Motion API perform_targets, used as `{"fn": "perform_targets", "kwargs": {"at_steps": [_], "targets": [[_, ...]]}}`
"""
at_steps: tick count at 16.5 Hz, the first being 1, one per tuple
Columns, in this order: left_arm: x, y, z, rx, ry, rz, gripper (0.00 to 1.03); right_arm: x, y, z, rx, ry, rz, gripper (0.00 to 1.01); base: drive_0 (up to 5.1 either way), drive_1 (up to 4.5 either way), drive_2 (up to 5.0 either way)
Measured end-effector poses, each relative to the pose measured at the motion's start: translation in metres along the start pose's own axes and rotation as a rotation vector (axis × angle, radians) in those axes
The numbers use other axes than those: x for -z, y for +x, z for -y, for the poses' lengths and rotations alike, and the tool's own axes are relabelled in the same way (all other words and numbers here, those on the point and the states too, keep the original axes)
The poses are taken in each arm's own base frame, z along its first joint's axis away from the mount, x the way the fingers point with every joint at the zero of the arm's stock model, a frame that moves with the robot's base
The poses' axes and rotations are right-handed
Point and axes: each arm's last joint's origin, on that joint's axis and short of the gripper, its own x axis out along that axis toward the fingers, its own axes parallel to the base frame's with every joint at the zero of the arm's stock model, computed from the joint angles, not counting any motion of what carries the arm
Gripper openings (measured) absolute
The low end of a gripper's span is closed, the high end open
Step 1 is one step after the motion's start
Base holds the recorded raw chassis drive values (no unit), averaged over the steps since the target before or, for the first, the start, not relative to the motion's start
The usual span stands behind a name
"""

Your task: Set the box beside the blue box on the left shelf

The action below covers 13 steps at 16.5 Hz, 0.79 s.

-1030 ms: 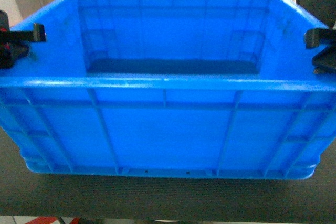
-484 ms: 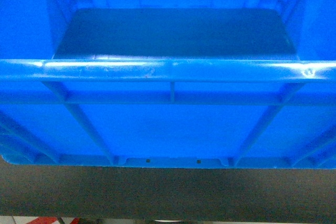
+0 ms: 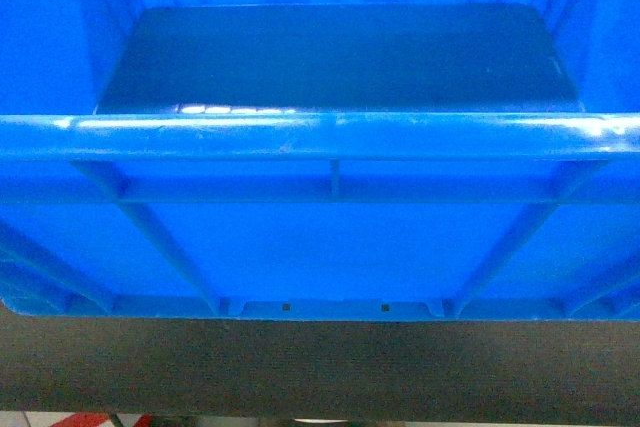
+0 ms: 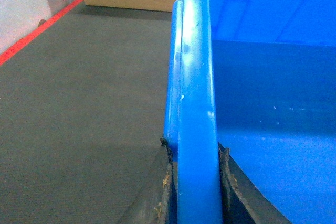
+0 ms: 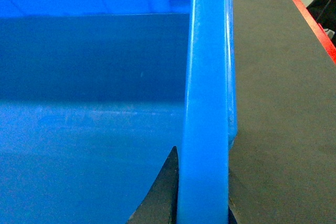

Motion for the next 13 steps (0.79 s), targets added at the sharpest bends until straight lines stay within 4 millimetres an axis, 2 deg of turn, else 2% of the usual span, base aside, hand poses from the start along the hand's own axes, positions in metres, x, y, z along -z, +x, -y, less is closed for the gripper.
{"fn": "perform_targets", "kwargs": {"at_steps": [13], "targets": [[0.0003, 0.0, 0.0, 0.001, 0.0, -0.002, 0.13, 0.0002, -0.0001, -0.0008, 0.0, -0.002, -0.001, 0.09, -1.4, -1.39, -1.4]]}}
